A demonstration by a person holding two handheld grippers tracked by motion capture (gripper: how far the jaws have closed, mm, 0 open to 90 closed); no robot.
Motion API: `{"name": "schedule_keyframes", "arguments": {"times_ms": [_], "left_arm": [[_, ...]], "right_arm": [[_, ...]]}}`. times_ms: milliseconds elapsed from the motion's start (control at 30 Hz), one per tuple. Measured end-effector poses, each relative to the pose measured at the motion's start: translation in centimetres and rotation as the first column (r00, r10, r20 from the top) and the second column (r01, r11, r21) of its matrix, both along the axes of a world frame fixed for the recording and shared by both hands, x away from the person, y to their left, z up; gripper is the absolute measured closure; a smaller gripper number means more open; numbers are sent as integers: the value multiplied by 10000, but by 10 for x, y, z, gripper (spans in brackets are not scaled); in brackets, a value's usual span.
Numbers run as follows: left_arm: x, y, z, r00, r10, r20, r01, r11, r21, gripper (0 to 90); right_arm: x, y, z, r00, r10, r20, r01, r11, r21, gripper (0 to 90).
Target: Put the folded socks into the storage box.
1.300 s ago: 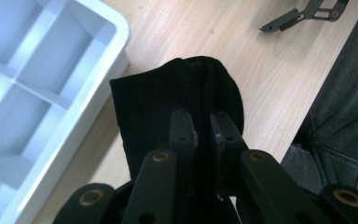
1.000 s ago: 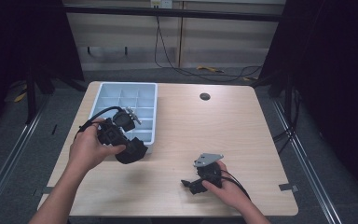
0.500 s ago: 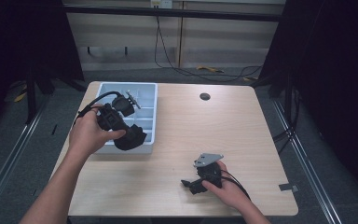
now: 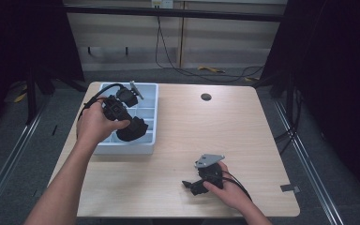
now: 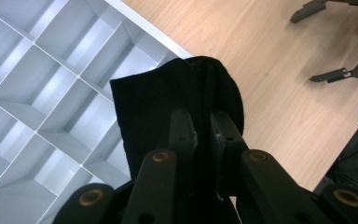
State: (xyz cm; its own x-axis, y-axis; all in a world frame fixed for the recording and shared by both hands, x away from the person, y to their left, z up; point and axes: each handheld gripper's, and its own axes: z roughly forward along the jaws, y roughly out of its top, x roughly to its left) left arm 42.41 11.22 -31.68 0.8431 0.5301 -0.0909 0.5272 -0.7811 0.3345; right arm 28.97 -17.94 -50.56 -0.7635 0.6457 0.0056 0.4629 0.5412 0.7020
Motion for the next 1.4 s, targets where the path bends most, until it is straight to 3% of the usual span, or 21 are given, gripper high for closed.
{"name": "schedule_keyframes", "arguments": {"times_ms": [367,733,833,1033,1400], "left_arm": [[16,-15,-20,9998,113,147,-119,9992,389,813],[28,-20,-52,9992,358,-168,-353,9989,293,812],[29,-25,-59,9991,353,-255,-340,9983,472,812],[30,-30,-65,9992,241,-328,-220,9976,650,810],[33,-32,-82,9966,404,-725,-367,9980,523,809]], "right_arm": [[-1,0,0,10000,10,-34,-10,10000,5,97],[-1,0,0,10000,43,-23,-43,10000,3,97],[-1,0,0,10000,45,-39,-45,10000,6,97],[-1,0,0,10000,62,-23,-62,10000,3,97],[-1,0,0,10000,73,13,-73,10000,-22,96]]}}
